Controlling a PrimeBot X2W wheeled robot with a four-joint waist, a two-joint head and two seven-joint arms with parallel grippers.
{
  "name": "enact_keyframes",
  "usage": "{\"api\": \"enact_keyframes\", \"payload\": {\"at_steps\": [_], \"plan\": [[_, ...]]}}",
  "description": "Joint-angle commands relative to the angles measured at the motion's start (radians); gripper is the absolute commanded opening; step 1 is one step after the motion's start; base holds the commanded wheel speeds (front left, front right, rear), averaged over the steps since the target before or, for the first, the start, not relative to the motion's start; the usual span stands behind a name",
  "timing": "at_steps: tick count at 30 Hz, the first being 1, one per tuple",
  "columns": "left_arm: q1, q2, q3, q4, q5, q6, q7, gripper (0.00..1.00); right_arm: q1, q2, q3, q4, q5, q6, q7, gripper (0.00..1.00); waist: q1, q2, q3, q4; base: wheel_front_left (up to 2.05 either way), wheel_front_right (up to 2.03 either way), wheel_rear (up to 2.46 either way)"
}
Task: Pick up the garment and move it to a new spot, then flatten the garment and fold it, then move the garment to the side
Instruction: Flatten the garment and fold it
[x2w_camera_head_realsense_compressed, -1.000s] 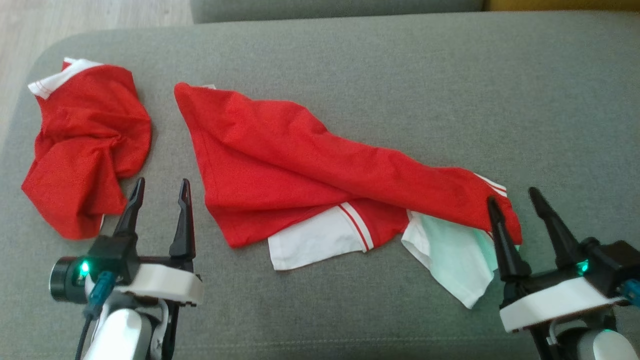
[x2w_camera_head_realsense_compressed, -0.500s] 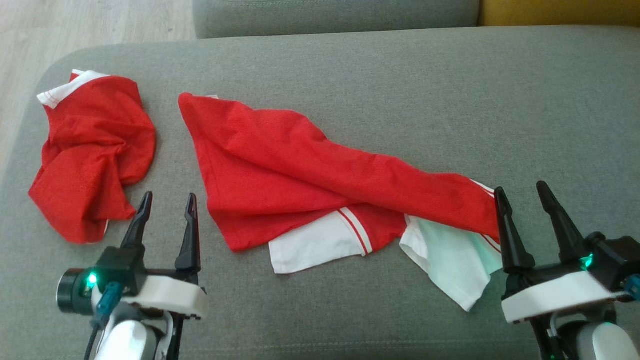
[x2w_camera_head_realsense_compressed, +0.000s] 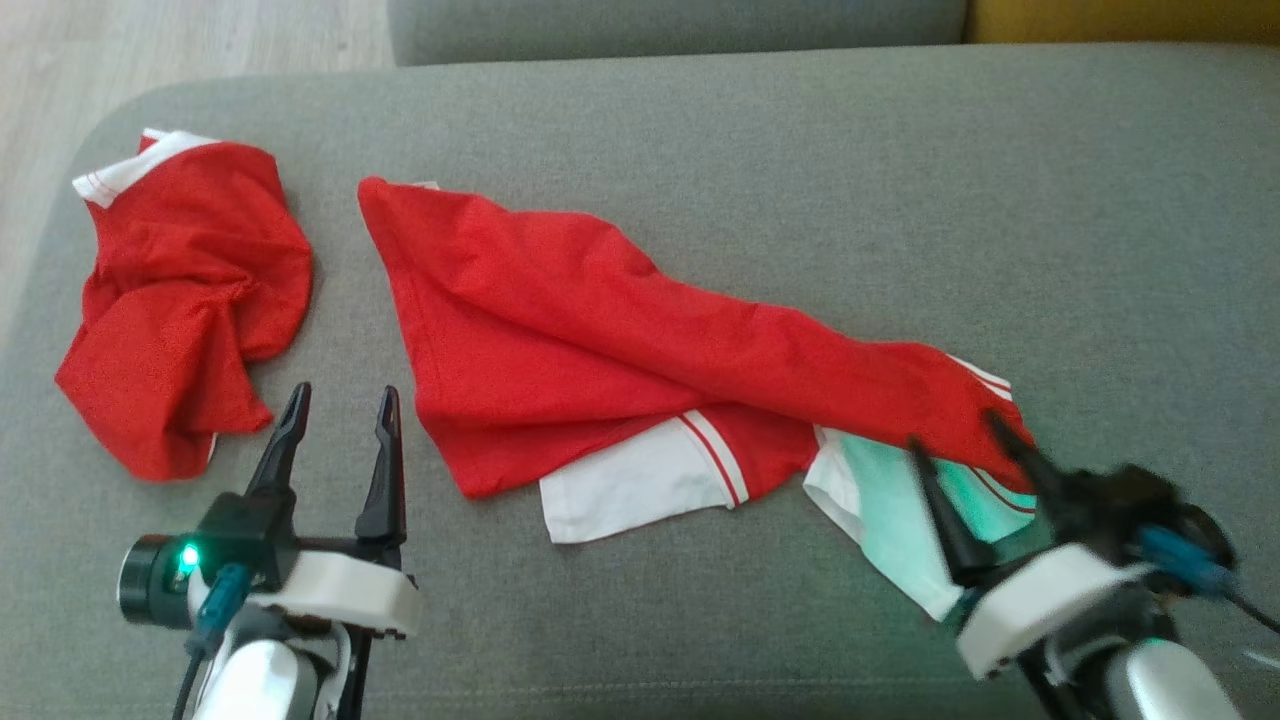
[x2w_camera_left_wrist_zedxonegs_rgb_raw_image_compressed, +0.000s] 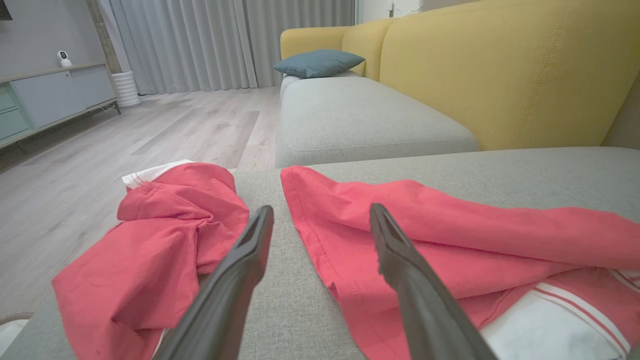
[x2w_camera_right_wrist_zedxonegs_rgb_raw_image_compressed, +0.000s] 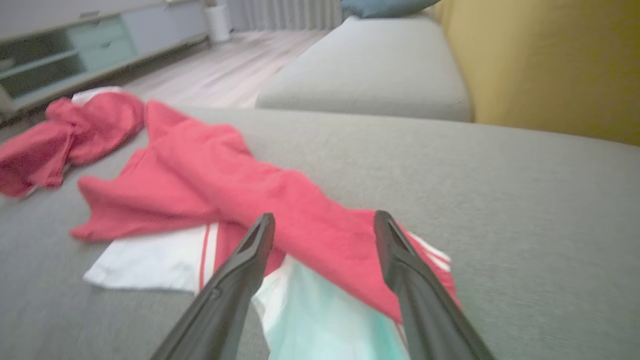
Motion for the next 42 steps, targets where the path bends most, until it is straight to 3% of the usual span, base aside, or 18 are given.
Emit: {"api": "enact_keyframes", "payload": {"at_steps": [1, 6, 14, 15, 16, 17, 18, 29, 36, 37, 38, 39, 42], "plan": [[-0.048, 0.017, 0.029, -0.035, 0.005, 0.011, -0.005, 1.00, -0.060, -0.033, 0.048, -0.020, -0.009, -0.001, 0.013, 1.00, 0.0000, -0.0001, 0.010, 0.002, 0.00, 0.00, 0.00], [-0.077, 0.014, 0.021, -0.037, 0.007, 0.007, -0.005, 1.00, -0.152, -0.118, 0.183, 0.079, -0.011, -0.001, 0.076, 1.00, 0.0000, -0.0001, 0.049, 0.016, 0.00, 0.00, 0.00], [-0.118, -0.002, 0.012, -0.025, 0.008, 0.001, -0.007, 1.00, -0.288, -0.159, 0.281, 0.235, -0.029, -0.001, 0.094, 1.00, 0.0000, -0.0001, 0.091, 0.040, 0.00, 0.00, 0.00], [-0.121, -0.003, 0.012, -0.023, 0.007, 0.001, -0.007, 1.00, -0.299, -0.159, 0.288, 0.257, -0.028, -0.001, 0.100, 0.89, 0.0000, -0.0001, 0.093, 0.042, 0.00, 0.00, 0.00], [-0.122, -0.005, 0.012, -0.022, 0.007, 0.001, -0.007, 1.00, -0.309, -0.156, 0.290, 0.274, -0.023, -0.001, 0.098, 0.66, 0.0000, -0.0001, 0.094, 0.044, 0.00, 0.00, 0.00], [-0.124, -0.006, 0.012, -0.020, 0.007, 0.001, -0.007, 1.00, -0.320, -0.154, 0.290, 0.288, -0.018, -0.001, 0.092, 0.19, 0.0000, -0.0001, 0.096, 0.046, 0.00, 0.00, 0.00], [-0.125, -0.007, 0.013, -0.019, 0.007, 0.000, -0.007, 1.00, -0.330, -0.152, 0.289, 0.299, -0.012, -0.001, 0.083, 0.00, 0.0000, -0.0001, 0.097, 0.047, 0.00, 0.00, 0.00], [-0.144, -0.021, 0.016, -0.027, 0.018, -0.007, -0.008, 1.00, -0.455, -0.127, 0.170, 0.356, 0.089, -0.001, -0.025, 0.00, 0.0000, -0.0001, 0.122, 0.066, 0.00, 0.00, 0.00], [-0.179, -0.035, 0.010, -0.024, 0.027, -0.023, -0.008, 1.00, -0.578, -0.137, 0.151, 0.478, 0.154, -0.001, -0.071, 0.00, 0.0000, -0.0001, 0.163, 0.089, 0.00, 0.00, 0.00], [-0.183, -0.037, 0.009, -0.023, 0.029, -0.026, -0.008, 1.00, -0.594, -0.141, 0.153, 0.501, 0.160, -0.001, -0.083, 0.16, 0.0000, -0.0001, 0.167, 0.091, 0.00, 0.00, 0.00], [-0.186, -0.040, 0.008, -0.022, 0.031, -0.027, -0.008, 1.00, -0.606, -0.139, 0.152, 0.525, 0.173, -0.001, -0.097, 0.71, 0.0000, -0.0001, 0.171, 0.092, 0.00, 0.00, 0.00], [-0.189, -0.042, 0.008, -0.021, 0.032, -0.029, -0.008, 1.00, -0.618, -0.134, 0.149, 0.546, 0.189, -0.001, -0.116, 1.00, 0.0000, -0.0001, 0.173, 0.092, 0.00, 0.00, 0.00], [-0.192, -0.047, 0.012, -0.019, 0.036, -0.031, -0.008, 1.00, -0.639, -0.122, 0.141, 0.598, 0.213, -0.001, -0.188, 1.00, 0.0000, -0.0001, 0.177, 0.089, 0.00, 0.00, 0.00]]}}
